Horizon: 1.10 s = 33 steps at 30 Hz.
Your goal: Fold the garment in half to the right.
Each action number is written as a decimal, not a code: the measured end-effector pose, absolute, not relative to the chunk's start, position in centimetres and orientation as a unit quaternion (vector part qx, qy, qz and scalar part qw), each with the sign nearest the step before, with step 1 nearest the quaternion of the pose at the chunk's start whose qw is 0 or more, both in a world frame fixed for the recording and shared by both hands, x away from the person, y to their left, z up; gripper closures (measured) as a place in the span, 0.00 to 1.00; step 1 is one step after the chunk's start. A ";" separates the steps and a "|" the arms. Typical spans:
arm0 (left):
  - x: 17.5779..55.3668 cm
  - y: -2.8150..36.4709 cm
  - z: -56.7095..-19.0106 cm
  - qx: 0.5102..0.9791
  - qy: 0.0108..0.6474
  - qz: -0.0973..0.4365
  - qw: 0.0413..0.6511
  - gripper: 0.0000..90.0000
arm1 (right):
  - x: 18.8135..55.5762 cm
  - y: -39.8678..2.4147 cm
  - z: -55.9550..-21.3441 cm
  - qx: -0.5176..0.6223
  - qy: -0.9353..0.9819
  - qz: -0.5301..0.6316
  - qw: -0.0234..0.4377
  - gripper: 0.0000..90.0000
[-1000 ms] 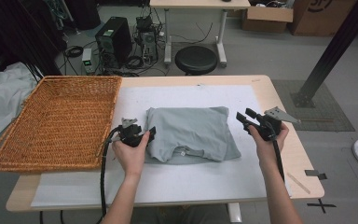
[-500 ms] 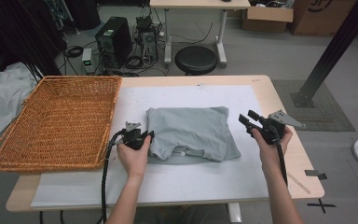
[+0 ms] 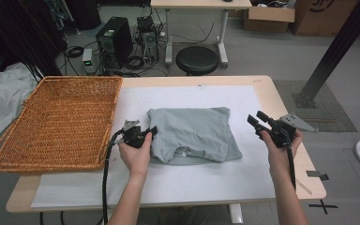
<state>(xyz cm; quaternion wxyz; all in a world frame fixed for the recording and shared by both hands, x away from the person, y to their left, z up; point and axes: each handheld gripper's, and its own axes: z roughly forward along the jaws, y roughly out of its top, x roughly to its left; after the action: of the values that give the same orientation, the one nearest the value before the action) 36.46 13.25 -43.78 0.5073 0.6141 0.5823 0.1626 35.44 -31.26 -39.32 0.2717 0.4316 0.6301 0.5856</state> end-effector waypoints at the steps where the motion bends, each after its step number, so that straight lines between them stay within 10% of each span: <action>1: 36.5 13.0 -43.5 0.618 0.577 0.167 0.506 0.91 | 35.3 -31.4 -39.3 0.432 0.629 0.587 0.272 0.57; 33: 39.1 -7.2 -40.5 0.708 0.469 0.170 0.501 0.88 | 31.6 -36.8 -39.7 0.455 0.604 0.588 0.287 0.58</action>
<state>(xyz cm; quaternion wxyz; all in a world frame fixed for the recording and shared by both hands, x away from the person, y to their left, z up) 39.14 -7.20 -40.51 0.5006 0.7075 0.4690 0.1700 31.60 -36.76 -39.68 0.2871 0.4548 0.6045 0.5877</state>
